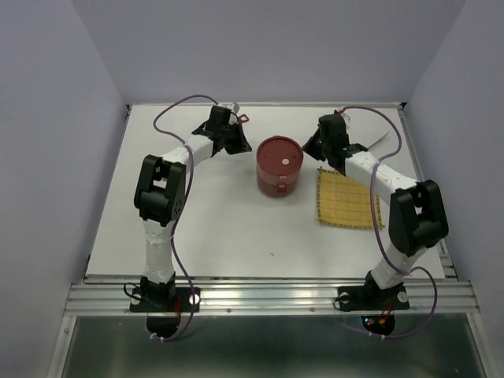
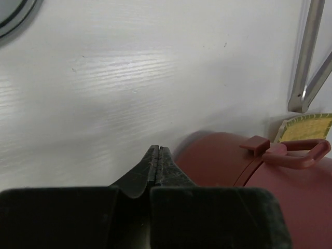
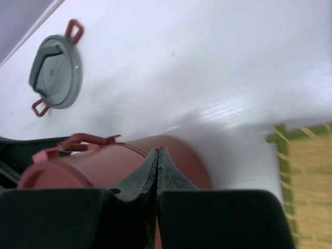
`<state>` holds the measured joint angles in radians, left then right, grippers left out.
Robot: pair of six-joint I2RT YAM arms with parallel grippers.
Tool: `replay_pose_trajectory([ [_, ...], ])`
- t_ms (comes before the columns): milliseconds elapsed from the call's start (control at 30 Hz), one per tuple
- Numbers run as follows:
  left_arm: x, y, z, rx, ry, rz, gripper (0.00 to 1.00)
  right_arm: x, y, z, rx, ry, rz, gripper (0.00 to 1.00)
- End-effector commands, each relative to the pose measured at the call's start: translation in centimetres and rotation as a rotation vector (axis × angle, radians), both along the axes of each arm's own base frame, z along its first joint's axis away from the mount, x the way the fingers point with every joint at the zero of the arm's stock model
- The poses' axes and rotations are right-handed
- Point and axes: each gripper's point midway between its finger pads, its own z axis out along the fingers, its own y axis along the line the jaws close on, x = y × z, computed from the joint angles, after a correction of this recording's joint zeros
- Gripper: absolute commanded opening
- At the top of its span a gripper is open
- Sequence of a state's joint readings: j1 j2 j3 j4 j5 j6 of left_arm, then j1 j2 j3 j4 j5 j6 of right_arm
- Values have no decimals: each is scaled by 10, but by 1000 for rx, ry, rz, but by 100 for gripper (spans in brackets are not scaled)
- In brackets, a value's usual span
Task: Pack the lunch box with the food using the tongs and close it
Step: Close the fastener on the packing box.
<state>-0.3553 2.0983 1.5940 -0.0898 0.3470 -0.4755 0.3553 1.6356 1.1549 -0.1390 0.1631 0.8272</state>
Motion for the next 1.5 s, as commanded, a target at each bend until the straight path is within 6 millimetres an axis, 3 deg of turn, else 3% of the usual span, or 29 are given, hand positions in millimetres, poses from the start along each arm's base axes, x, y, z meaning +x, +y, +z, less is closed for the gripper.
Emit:
replay_pose_trajectory([
  [0,-14,-10,16,-20,-20,-32,0,17,54,18,49,-21,290,1],
  [33,-18,-13,16,-21,-21,-37,0,22,62,28,65,-41,322,1],
  [67,-22,-12,23,-25,-30,-32,0,25,68,20,66,-28,356,1],
  [133,-34,-5,16,-11,-6,-13,0,21,86,23,114,-22,463,1],
  [167,-38,-2,27,-13,-24,1,0,21,93,24,129,-24,501,1],
  [267,-51,26,23,83,-1,82,0,14,134,28,160,-28,700,1],
  [300,-58,35,19,125,25,99,0,3,150,28,185,-14,778,1],
  [367,-64,52,28,169,17,141,0,-7,162,20,168,28,860,1],
  [433,-76,74,22,234,39,188,0,-6,175,18,139,34,907,1],
  [467,-79,81,35,227,15,203,0,-11,176,13,107,57,932,1],
  [500,-86,93,28,236,36,220,0,-8,181,15,91,47,944,1],
  [600,-95,110,40,232,12,250,0,-4,173,14,32,63,917,1],
  [700,-93,124,54,236,-18,280,0,19,140,23,-79,50,712,1],
  [733,-90,129,56,237,-23,291,0,35,114,24,-134,50,585,1],
  [800,-82,128,61,232,-36,289,0,41,82,39,-124,46,416,1],
  [833,-79,127,61,234,-35,288,0,51,54,42,-140,39,308,1],
  [967,-60,120,50,229,-21,280,0,41,-4,49,-79,15,101,1],
  [1000,-55,116,51,219,-24,272,0,25,-10,49,-58,-1,81,1],
  [1067,-48,110,41,200,-8,266,0,15,-12,54,-20,-63,66,1],
  [1133,-41,102,42,166,-10,255,0,-20,-13,35,7,-37,104,1],
  [1167,-38,99,37,158,-3,245,0,-28,-12,31,27,-36,111,1],
  [1200,-36,98,35,154,-3,244,0,-46,-16,16,30,-3,113,1],
  [1267,-34,95,23,151,20,235,0,-63,-19,3,51,32,103,1],
  [1300,-35,90,18,144,32,220,0,-79,-10,-5,104,68,143,1],
  [1367,-37,86,15,133,37,207,0,-93,5,-10,118,95,225,1],
  [1467,-44,75,8,123,48,181,0,-116,30,-19,36,125,296,1],
])
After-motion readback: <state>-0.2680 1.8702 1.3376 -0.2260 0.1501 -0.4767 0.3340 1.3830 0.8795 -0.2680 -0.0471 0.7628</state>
